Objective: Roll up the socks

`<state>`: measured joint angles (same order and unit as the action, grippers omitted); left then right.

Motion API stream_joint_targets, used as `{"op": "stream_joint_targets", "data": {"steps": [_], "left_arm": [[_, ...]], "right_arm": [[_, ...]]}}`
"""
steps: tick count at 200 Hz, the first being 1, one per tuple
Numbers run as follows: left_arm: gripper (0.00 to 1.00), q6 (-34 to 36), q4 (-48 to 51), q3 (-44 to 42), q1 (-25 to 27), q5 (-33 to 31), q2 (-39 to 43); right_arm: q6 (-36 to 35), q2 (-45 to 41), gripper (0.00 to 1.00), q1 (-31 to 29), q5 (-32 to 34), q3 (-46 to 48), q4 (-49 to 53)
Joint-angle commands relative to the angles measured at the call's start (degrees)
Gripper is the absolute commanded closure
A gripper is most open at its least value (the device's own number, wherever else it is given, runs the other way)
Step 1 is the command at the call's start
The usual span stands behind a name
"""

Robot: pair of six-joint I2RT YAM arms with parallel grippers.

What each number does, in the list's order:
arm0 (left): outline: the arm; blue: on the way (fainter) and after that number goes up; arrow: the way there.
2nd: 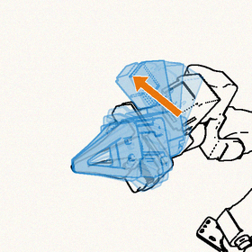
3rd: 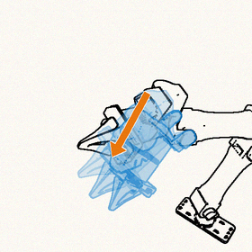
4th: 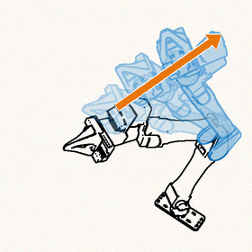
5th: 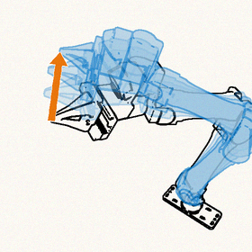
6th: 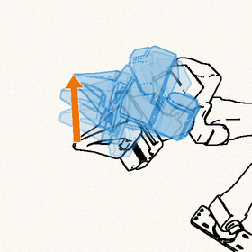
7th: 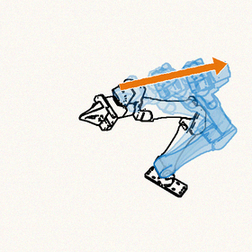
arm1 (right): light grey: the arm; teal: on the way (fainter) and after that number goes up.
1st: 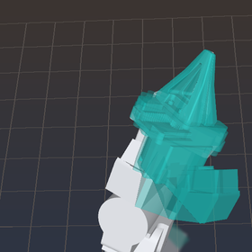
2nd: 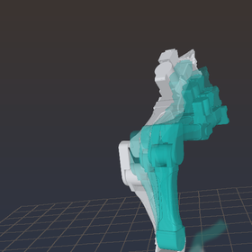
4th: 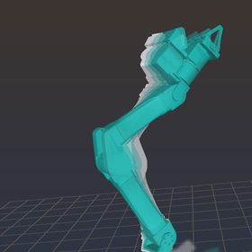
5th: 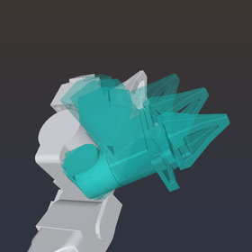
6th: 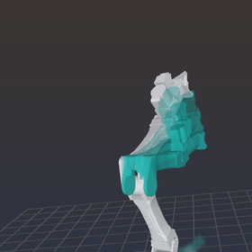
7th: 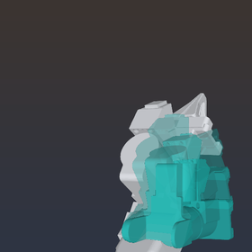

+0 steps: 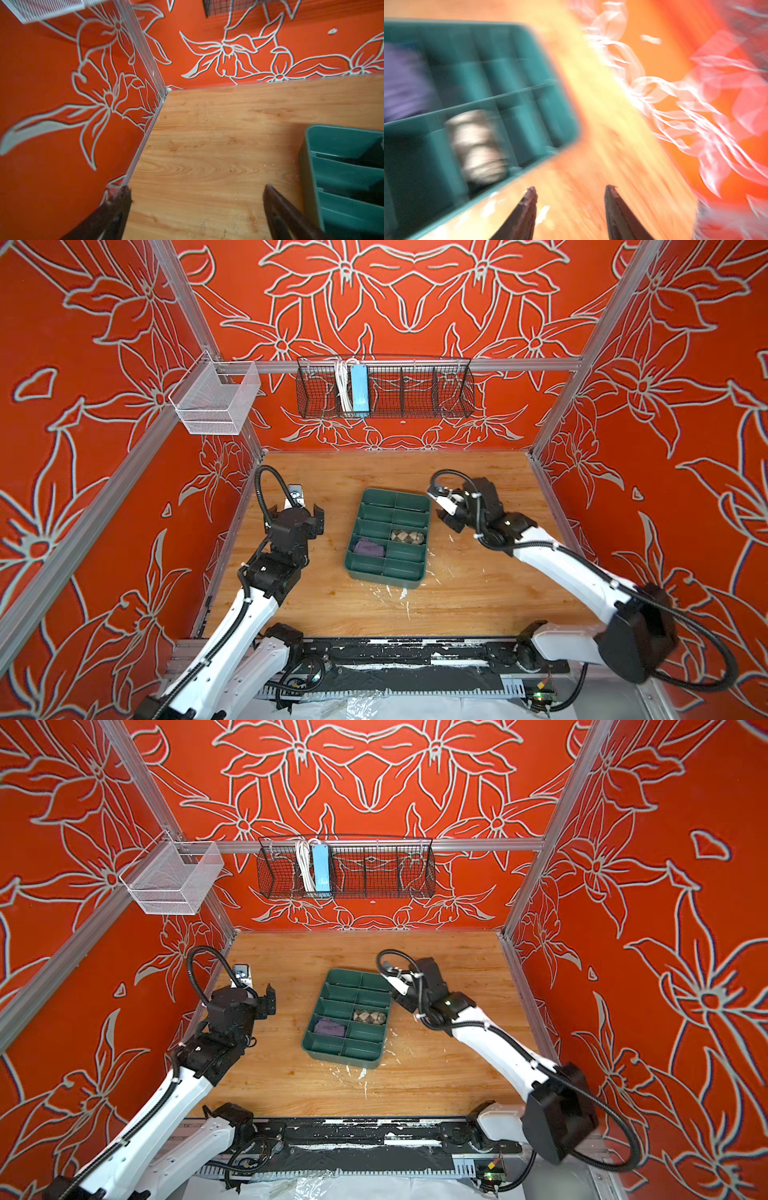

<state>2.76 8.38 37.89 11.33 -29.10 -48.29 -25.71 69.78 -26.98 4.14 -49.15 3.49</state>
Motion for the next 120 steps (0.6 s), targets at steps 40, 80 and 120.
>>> {"op": "stream_joint_targets", "data": {"steps": [40,80,120], "left_arm": [[0.03,-7.73,-21.56,-15.58,-9.69,8.16,-9.78],[0.03,-4.30,-38.79,-20.47,-10.10,14.57,-17.64],[0.03,0.28,-48.36,-19.51,-10.65,28.79,-29.86]], "right_arm": [[19.96,-12.49,0.44,13.05,23.32,27.64,-29.88],[21.17,-7.27,0.43,17.03,14.44,36.04,-44.39],[19.60,5.83,0.43,20.93,-1.94,37.01,-55.76]]}}
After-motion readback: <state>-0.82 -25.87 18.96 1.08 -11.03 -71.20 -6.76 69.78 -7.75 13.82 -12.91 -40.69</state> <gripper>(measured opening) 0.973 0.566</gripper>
